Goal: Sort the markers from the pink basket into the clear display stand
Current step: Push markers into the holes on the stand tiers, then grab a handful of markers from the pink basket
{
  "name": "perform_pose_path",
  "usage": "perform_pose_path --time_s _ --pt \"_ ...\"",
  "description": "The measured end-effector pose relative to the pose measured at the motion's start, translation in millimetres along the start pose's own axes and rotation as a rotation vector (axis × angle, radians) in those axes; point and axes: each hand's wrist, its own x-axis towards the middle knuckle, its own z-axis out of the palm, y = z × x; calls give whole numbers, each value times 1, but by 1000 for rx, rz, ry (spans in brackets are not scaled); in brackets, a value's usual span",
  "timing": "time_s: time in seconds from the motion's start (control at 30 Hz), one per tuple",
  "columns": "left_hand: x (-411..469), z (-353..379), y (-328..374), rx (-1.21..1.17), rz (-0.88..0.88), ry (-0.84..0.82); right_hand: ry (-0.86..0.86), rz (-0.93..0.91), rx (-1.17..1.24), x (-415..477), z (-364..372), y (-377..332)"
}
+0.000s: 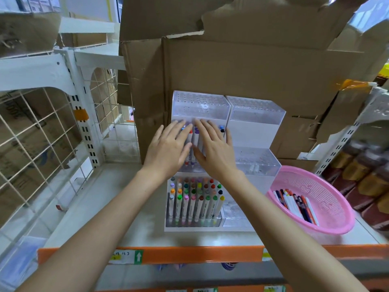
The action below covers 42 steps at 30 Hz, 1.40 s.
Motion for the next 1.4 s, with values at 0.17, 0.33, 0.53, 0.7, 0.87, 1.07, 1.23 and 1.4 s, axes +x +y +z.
perform_pose_path --time_s 0.17,0.33,0.53,0.7,0.87,1.07,1.23,1.4 --pt "4 -1 10 9 -64 5 -44 -37 0 -1 -11 0" --pt "14 3 34 12 -160 45 -192 -21 -5 5 -31 -5" --pt "25 6 83 -9 -84 44 -181 19 50 -17 -51 32" --pt "36 30 144 7 15 -72 -211 107 -12 -58 -65 96" --pt "40 64 199 36 92 -157 -223 225 -67 -108 -77 163" --pt "38 110 259 -2 228 -162 -346 377 -123 -166 -81 239" --pt "32 154 298 47 320 -243 -418 464 -59 -191 -64 279" --pt "31 188 304 -4 131 -620 -548 483 -32 -194 -49 296"
